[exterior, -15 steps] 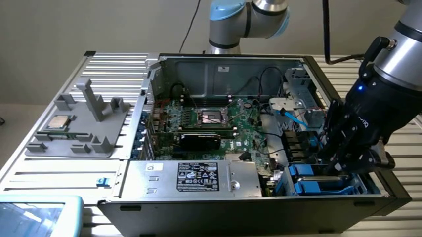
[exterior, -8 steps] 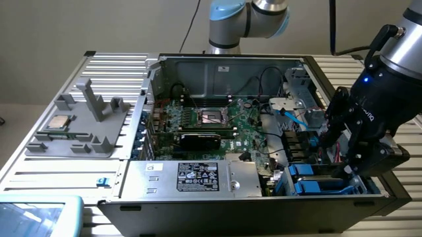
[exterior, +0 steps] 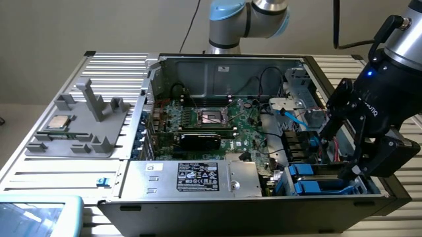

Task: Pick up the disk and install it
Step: 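Insert the first disk wire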

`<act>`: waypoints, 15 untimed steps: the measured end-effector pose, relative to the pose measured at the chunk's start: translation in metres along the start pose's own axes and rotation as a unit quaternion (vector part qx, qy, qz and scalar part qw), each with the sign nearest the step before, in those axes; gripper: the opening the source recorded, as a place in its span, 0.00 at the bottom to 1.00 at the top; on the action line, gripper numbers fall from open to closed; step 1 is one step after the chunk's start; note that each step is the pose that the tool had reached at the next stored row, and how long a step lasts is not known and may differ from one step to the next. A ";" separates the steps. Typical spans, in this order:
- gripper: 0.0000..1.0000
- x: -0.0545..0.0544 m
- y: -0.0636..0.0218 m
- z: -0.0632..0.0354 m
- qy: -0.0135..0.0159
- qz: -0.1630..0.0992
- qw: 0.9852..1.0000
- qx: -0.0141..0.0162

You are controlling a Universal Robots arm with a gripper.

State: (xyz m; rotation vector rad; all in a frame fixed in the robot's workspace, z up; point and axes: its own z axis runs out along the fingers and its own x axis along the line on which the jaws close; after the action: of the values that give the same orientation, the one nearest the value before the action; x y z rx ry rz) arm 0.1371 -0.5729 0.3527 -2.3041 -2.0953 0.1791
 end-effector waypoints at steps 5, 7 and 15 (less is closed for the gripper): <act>0.89 -0.007 -0.0002 0.0021 0.000 0.000 1.000 0.000; 0.89 -0.010 0.0000 0.0034 0.000 0.000 1.000 0.000; 0.89 -0.025 -0.0033 0.0050 0.000 0.000 1.000 0.000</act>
State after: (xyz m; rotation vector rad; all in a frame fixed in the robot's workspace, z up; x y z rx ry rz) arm 0.1311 -0.5980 0.3499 -2.3046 -2.0936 0.1784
